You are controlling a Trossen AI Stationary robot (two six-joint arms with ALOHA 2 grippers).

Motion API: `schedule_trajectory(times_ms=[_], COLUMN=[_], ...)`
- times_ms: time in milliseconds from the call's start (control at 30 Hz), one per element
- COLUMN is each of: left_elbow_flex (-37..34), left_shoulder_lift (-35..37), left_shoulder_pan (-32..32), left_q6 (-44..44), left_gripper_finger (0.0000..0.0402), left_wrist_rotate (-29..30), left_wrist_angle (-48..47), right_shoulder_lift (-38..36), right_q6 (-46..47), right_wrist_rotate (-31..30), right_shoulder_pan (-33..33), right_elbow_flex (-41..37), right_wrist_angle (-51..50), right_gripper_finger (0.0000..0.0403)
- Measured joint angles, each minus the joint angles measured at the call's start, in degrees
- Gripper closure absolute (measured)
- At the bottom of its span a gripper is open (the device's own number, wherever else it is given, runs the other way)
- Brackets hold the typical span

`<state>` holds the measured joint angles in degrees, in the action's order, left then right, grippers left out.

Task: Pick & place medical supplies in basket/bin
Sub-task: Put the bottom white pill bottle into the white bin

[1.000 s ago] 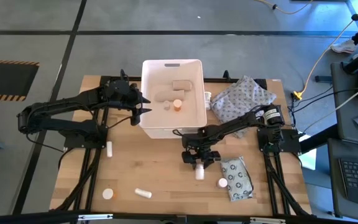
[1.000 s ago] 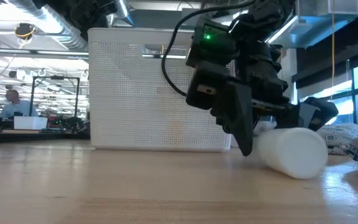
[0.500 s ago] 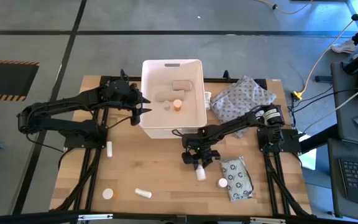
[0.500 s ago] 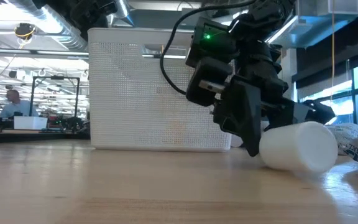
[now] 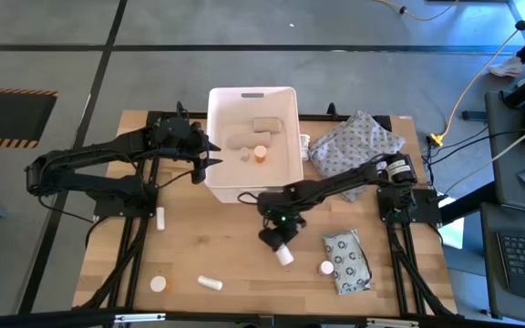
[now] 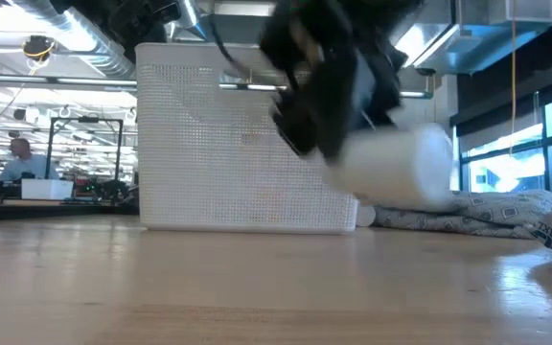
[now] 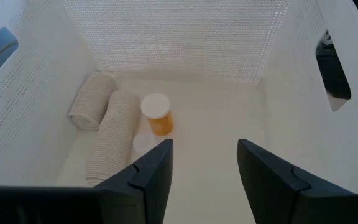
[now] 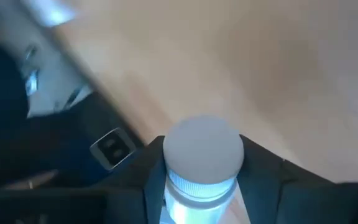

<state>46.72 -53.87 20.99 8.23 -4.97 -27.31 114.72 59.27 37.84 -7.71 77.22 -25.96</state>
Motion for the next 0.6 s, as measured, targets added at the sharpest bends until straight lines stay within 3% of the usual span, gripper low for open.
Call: schedule_trajectory(times_ms=[233,600], left_elbow_flex=[0.0,0.0], left_shoulder_lift=[0.26,9.16], left_shoulder_pan=[0.0,0.0], left_q6=[-1.08,-3.0], left_gripper_finger=[0.0231,0.0231], left_wrist_rotate=[-0.05,-0.07], left_wrist_angle=[1.12,6.72], right_shoulder_lift=[-0.04,-0.11], right_q6=[-21.18,-40.86], right_wrist_rotate=[0.32,-13.1], right_shoulder_pan=[-1.25,-1.16], right_elbow_flex=[14.12,39.05], right_wrist_angle=[-12.75,-33.35], right_gripper_finger=[0.0238,0.0242])
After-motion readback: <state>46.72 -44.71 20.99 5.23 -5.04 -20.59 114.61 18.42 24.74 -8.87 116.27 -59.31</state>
